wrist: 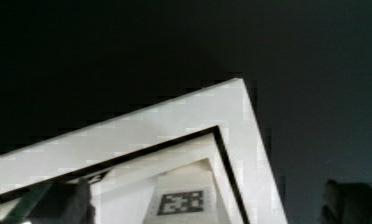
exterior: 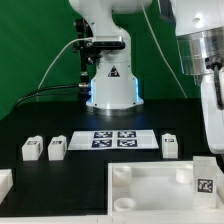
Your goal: Assemble one leg
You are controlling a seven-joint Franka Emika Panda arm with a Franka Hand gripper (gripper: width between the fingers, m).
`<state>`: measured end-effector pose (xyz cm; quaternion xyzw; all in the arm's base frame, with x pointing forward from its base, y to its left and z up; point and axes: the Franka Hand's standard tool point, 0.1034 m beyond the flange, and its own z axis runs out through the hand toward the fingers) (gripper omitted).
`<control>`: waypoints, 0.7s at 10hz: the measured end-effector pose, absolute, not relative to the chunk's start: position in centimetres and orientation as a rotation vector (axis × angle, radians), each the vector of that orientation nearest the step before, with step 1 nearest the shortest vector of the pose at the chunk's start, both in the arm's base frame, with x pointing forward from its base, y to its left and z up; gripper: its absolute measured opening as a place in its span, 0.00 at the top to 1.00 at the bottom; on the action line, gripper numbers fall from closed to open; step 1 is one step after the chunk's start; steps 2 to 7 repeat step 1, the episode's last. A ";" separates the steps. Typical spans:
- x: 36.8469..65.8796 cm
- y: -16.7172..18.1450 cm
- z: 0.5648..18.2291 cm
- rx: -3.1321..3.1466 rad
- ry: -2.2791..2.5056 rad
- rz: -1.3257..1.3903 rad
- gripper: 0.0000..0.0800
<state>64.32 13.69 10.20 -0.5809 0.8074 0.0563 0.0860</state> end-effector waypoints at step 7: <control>64.3 13.7 10.1 -1.733 2.407 0.169 0.19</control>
Offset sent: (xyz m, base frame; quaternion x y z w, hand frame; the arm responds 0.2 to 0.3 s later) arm 0.0000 0.0000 0.0000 0.0000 0.0000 0.0000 1.0000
